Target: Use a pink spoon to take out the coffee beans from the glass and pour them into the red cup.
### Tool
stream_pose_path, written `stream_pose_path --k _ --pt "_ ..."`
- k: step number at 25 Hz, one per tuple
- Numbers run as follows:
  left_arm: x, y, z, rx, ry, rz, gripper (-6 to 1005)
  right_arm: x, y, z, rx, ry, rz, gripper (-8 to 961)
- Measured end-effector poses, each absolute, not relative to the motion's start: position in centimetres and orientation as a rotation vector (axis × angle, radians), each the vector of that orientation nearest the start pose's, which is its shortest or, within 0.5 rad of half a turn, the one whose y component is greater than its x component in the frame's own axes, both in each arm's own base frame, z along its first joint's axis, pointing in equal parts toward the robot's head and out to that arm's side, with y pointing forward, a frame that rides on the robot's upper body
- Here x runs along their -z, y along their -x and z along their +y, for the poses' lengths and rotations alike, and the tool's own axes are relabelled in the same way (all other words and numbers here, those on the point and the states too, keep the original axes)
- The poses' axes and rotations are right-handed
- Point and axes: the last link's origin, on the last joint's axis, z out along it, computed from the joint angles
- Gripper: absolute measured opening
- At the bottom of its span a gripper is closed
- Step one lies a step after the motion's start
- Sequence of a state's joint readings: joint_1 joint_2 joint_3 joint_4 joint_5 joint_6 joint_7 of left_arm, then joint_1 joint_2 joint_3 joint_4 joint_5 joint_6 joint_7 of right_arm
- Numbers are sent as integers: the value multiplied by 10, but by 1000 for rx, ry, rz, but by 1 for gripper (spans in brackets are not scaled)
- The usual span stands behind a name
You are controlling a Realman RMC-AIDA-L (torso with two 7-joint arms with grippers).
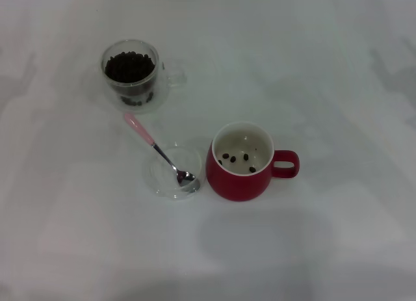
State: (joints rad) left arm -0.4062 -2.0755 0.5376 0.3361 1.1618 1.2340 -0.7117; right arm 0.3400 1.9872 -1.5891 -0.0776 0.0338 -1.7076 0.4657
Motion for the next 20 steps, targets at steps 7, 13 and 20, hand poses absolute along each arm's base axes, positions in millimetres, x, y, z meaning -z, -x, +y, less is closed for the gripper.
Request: stream_pose_path --k 7,13,20 --pt "-57 345 335 840 1675 -550 697 -63 -320 272 -1159 1536 259 784" --pt "-61 345 338 830 1668 -529 697 -57 -322 261 -1174 1562 274 784" --pt "-61 343 340 808 1674 -499 697 -52 -322 259 -1167 1586 288 784"
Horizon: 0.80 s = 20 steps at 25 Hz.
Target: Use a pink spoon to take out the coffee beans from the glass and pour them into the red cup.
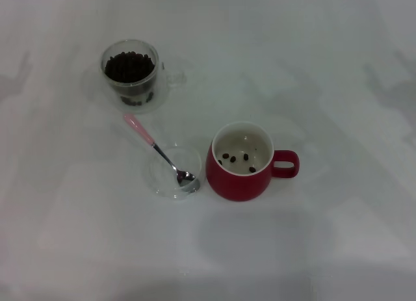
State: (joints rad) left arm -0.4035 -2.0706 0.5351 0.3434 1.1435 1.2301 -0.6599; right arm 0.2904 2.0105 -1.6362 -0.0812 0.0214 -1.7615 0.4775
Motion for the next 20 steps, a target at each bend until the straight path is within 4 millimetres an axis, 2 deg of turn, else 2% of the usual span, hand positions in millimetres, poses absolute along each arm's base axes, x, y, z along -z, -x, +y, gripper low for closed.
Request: stream_pose_path --k 20 --pt "-59 339 336 862 1648 -497 696 -57 -325 260 -1154 1566 284 784"
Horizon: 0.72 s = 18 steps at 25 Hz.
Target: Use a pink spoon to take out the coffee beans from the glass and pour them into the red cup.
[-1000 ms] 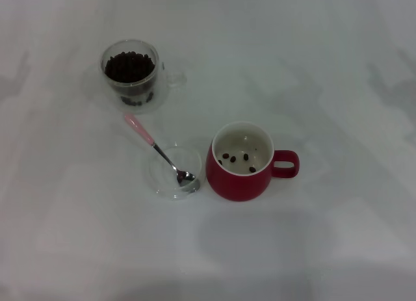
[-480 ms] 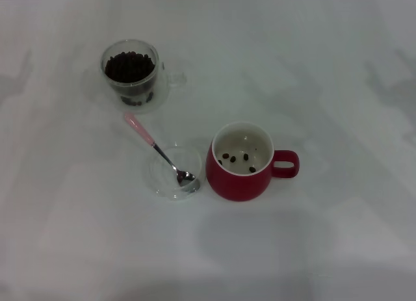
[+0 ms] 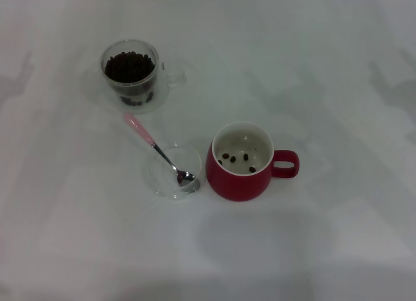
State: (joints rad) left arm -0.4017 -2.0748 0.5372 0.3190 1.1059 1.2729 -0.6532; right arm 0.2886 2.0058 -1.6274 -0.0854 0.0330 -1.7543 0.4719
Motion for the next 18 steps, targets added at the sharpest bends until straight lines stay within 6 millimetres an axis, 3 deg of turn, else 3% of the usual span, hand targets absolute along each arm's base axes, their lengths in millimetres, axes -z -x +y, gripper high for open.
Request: stream_pose_path --k 18 --pt "-58 338 337 835 1657 -456 696 -53 -325 260 -1148 1582 295 784"
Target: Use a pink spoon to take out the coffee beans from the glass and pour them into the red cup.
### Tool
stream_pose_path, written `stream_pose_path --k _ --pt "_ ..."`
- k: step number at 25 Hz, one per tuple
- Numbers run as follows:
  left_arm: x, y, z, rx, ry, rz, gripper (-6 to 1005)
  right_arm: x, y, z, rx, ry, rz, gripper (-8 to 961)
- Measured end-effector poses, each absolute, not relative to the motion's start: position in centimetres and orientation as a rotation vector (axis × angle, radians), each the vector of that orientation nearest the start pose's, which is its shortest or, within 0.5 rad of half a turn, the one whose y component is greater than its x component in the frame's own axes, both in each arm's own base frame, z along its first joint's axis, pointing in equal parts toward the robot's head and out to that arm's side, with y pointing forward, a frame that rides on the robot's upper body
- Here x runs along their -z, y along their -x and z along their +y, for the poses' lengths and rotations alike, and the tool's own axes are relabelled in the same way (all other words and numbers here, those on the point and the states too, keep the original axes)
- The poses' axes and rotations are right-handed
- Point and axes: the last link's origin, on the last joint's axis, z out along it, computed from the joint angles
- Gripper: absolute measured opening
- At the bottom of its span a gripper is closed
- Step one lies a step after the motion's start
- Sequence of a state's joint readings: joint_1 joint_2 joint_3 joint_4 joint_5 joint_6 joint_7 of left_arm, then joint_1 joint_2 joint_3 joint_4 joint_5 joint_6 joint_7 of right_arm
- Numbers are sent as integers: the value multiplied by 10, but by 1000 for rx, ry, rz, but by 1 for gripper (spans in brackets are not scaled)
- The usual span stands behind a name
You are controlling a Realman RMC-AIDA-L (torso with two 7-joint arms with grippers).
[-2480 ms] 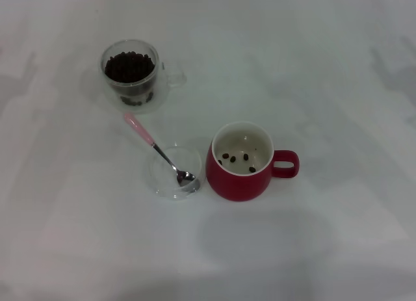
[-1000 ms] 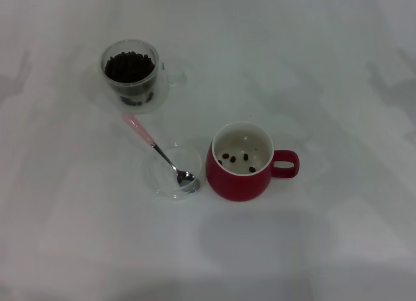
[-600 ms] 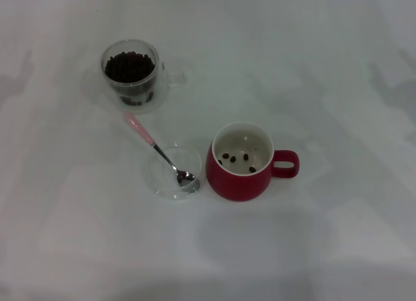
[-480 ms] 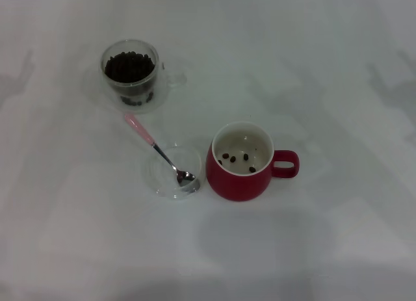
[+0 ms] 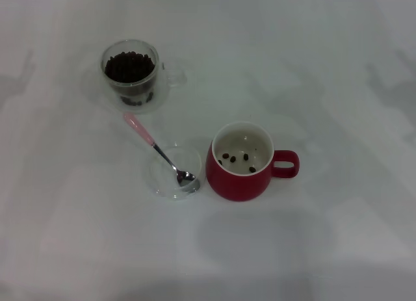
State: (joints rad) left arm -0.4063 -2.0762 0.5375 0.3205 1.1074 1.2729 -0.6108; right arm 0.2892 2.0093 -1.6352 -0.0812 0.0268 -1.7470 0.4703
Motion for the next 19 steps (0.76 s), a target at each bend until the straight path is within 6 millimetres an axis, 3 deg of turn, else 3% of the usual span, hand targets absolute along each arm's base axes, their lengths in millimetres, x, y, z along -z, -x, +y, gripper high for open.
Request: stream_pose_path --k 19 --pt "-52 334 339 828 1668 -441 696 -53 -326 260 -1139 1582 298 784"
